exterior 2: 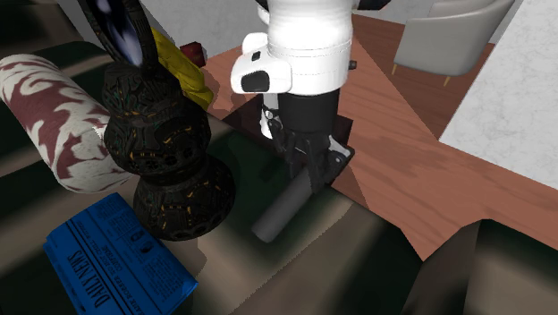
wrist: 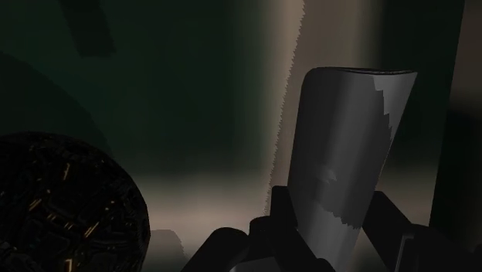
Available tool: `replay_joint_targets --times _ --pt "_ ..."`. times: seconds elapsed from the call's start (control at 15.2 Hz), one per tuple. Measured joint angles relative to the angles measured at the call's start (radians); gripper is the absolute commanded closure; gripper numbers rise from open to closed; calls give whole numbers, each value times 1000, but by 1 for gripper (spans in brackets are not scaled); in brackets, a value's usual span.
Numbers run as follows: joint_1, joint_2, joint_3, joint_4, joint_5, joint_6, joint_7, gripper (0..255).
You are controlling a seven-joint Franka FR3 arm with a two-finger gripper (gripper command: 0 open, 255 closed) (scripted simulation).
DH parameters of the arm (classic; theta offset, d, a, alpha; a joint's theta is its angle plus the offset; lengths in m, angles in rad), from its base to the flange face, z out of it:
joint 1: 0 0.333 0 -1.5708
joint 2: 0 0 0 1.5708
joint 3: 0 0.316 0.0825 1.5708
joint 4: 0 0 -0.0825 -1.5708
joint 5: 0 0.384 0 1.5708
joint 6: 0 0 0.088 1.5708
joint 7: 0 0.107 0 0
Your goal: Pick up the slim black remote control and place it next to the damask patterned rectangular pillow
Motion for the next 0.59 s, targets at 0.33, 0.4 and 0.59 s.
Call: replay_joint_targets --times 0.33,0.4,0.59 --pt "0 3 0 71 -2 -69 2 255" --pt "0 1 0 81 -1 -80 3 255" --pt "3 7 2 128 -5 -122 8 255"
